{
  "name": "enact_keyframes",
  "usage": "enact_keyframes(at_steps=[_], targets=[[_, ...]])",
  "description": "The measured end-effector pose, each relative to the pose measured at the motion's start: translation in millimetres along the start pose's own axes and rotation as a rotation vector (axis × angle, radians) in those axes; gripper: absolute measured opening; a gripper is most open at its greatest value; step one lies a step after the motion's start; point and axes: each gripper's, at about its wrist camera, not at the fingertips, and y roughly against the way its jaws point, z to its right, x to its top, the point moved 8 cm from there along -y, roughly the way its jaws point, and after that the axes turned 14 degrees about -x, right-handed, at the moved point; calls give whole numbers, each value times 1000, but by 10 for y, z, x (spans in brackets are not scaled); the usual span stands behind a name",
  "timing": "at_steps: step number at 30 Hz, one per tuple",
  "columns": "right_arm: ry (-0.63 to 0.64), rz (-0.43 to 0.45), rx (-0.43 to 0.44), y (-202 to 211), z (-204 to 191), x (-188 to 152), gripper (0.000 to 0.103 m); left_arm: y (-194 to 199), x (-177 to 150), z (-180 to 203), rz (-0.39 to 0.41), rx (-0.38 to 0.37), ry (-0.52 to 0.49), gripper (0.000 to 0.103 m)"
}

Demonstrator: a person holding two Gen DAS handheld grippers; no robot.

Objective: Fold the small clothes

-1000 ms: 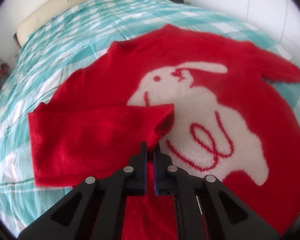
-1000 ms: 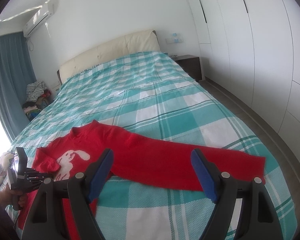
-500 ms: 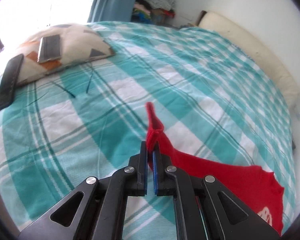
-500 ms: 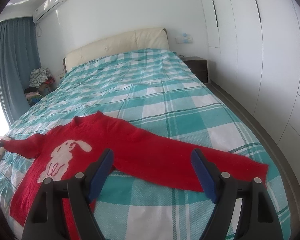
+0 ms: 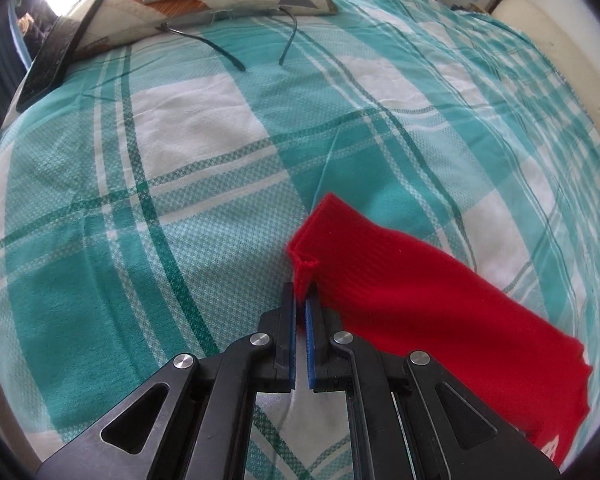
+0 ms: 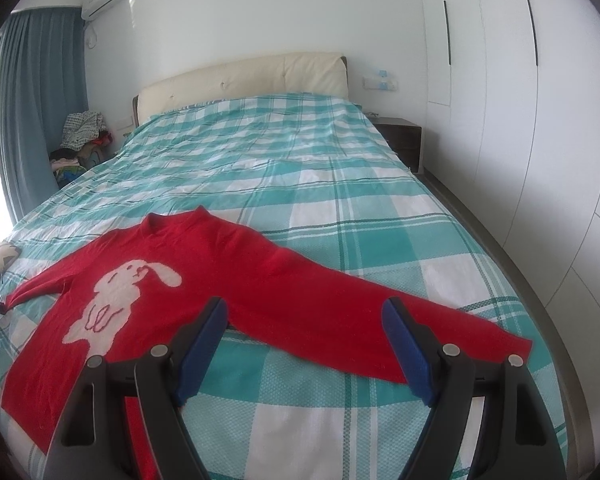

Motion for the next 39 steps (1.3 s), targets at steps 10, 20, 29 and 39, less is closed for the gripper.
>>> enact_keyframes(at_steps=[10, 20, 29, 39], targets=[[-14, -4, -7, -2, 27, 6, 79, -58, -8, -21, -36, -3, -17, 3], [-13, -5, -10, -3, 17, -5, 79, 60, -20, -70, -33, 0, 8, 25], [-7, -7, -17, -26, 14, -3, 79, 591, 180, -307, 178, 112, 90, 86], [-7, -18, -28, -74, 33, -13, 79, 892, 226, 320, 337, 26, -107, 93]])
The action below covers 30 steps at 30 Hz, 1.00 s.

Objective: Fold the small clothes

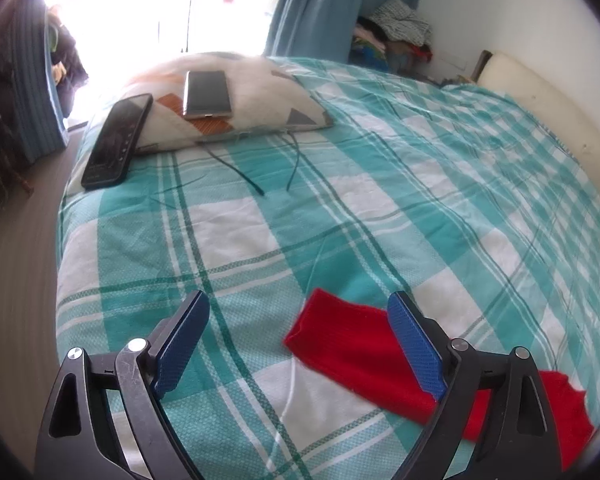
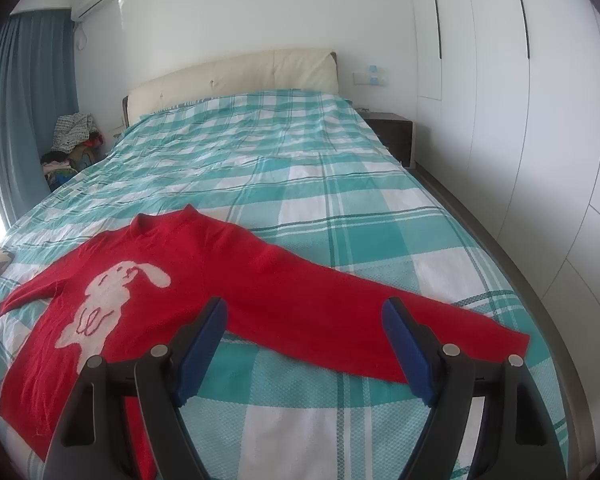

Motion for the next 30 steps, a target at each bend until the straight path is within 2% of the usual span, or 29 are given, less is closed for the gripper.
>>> enact_keyframes(at_steps=[8, 19, 30], targets=[[2, 0, -2, 3, -5, -4, 79, 117, -37, 398, 53, -20, -168, 95], [-11, 7, 1, 24, 4, 17, 79, 138, -53, 389, 61, -15, -163, 96], [-11, 6, 1, 23, 5, 15, 79, 173, -77, 502, 79, -14, -205, 96]])
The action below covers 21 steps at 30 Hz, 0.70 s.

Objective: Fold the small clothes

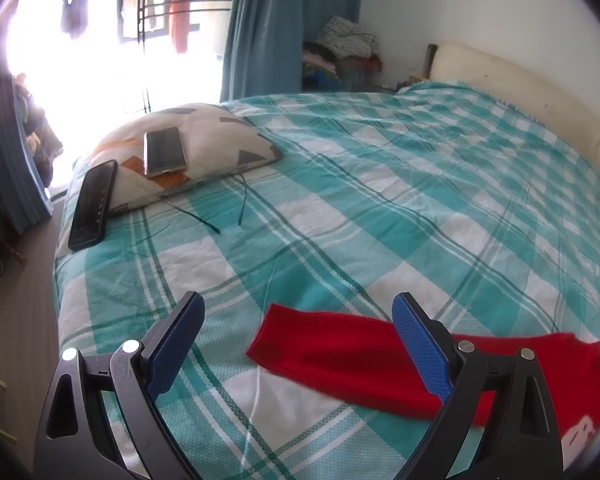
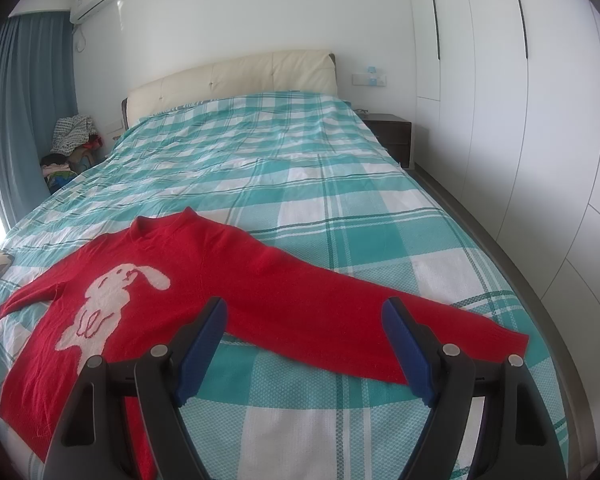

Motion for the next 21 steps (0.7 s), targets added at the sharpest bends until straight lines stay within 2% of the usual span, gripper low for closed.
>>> enact_keyframes(at_steps=[21], targets=[[0, 0, 0, 1, 2, -3, 79, 5, -12, 89, 7, 8, -42, 97]])
